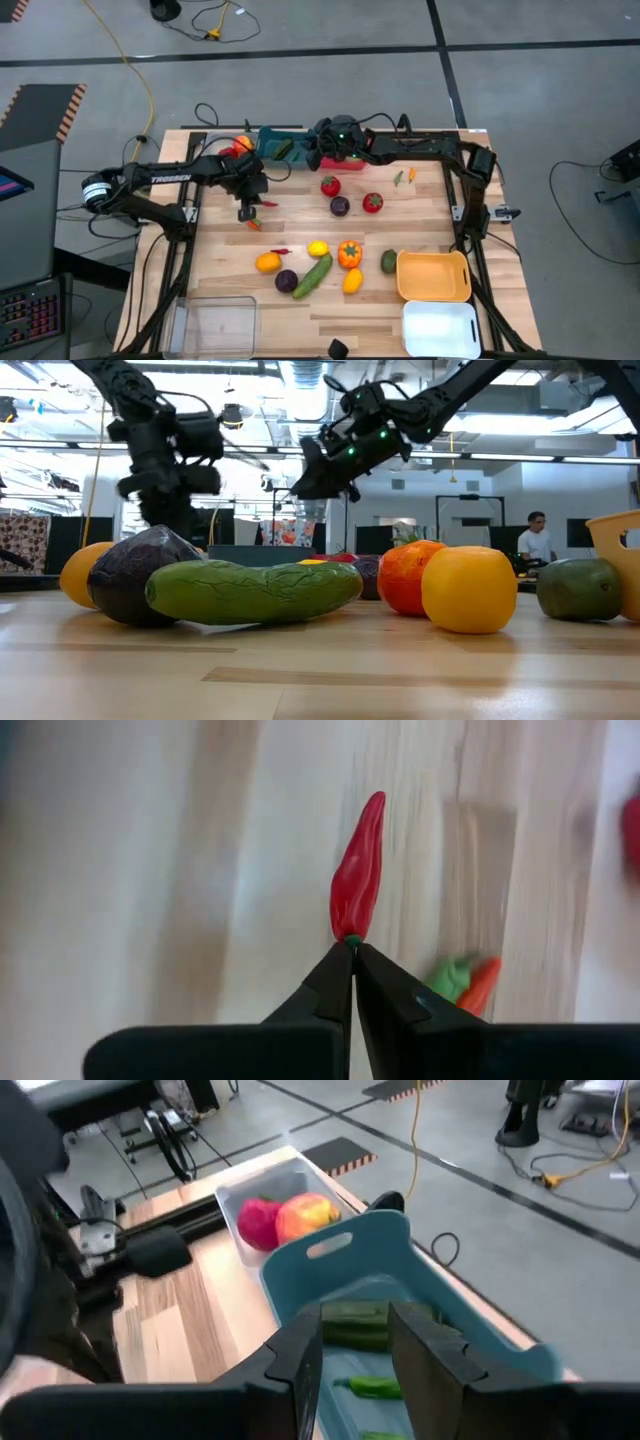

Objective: Sort produce into baskets
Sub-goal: Put the red chili pepper into the blue bin

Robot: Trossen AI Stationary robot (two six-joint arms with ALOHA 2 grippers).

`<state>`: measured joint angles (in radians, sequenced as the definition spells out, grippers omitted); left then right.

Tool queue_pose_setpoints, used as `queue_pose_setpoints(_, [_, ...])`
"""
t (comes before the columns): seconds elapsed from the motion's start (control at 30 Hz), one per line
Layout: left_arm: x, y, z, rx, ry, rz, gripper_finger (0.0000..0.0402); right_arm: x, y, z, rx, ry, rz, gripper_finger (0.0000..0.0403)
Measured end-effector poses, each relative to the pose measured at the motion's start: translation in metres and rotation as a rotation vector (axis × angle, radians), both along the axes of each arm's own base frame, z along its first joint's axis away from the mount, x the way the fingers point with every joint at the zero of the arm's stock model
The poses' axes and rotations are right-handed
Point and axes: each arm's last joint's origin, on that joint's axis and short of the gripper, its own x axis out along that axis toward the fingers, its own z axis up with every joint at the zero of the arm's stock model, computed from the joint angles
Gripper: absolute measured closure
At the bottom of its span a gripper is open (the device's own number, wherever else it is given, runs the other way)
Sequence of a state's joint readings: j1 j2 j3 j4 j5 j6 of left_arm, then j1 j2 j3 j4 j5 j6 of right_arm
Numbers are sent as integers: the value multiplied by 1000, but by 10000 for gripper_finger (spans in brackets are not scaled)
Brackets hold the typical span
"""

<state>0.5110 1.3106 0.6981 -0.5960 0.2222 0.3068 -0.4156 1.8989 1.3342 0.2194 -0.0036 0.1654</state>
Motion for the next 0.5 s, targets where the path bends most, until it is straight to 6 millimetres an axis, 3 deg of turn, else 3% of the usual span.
queue_pose_setpoints(0.3, [21,16,43,206,-87,39,401,-20,15,33,-33,70,36,259])
queue_pose_setpoints(0.5, [31,28,58,385,-178,100,401,-35,28,47,-2,146,55,259])
